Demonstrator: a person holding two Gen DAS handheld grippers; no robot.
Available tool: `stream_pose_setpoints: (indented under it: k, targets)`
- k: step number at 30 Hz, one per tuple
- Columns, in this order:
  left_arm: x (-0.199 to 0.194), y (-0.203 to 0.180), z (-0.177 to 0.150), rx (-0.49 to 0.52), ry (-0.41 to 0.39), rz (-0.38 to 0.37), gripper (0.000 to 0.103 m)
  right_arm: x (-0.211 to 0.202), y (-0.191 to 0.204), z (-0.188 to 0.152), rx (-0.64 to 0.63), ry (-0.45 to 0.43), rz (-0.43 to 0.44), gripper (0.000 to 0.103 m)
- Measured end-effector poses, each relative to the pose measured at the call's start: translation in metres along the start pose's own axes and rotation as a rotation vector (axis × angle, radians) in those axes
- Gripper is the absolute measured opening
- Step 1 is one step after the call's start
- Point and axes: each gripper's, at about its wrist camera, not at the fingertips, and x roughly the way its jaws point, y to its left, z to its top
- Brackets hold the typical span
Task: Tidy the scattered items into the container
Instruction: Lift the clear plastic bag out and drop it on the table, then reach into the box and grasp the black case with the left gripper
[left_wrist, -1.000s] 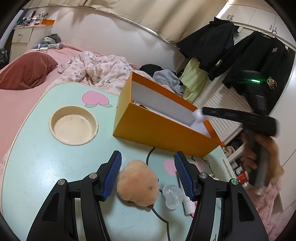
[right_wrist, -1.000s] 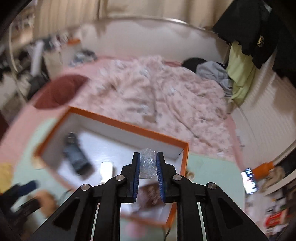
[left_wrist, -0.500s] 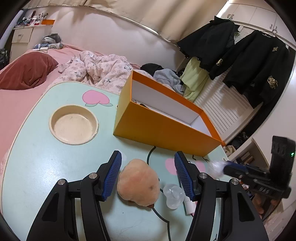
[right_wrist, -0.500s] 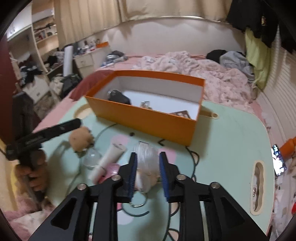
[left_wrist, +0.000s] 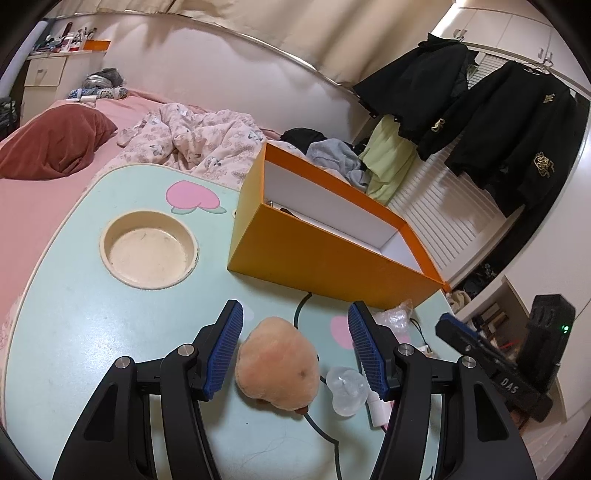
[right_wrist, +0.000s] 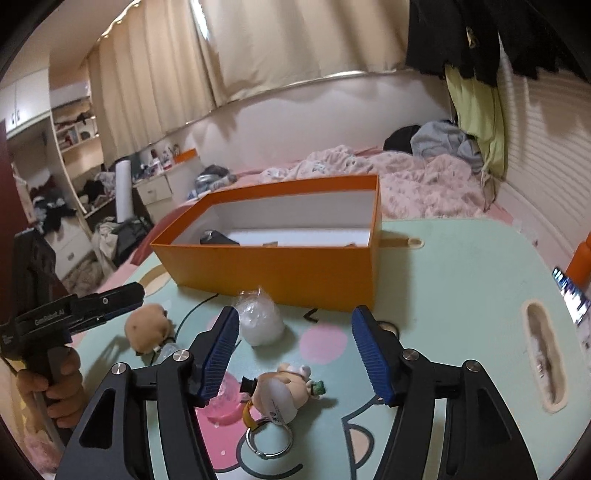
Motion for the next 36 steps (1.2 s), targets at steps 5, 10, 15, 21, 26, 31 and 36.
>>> stream_pose_setpoints:
  k: [5,10,15,21,26,31,36]
  targets:
    - [-0.007,0.006,0.002,-0.031,-0.039,-0.020,0.060,0.002,0.002,0.001,0.008,0.016,0.029,0.067]
    - [-0.007,0.006,0.008,-0.041,-0.011,-0.033,0.060,0.009,-0.004,0.002,0.051,0.041,0.051,0.068]
    - [-0.023,-0.017,0.037,0.005,0.012,-0.031,0.060,0.010,-0.004,0.000,0.053,0.044,0.058,0.068]
    - [0.005,-0.066,0.088,0.157,0.270,0.047,0.071,0.010,-0.005,-0.004,0.053,0.060,0.071,0.069]
    - [0.061,-0.084,0.111,0.169,0.465,0.195,0.071,0.008,-0.006,-0.005,0.052,0.059,0.081,0.070]
    - [0.108,-0.086,0.114,0.217,0.534,0.370,0.065,0.006,-0.006,-0.006,0.049,0.054,0.087,0.070]
    - [0.141,-0.069,0.109,0.118,0.670,0.372,0.048,0.002,-0.007,-0.008,0.048,0.041,0.101,0.072]
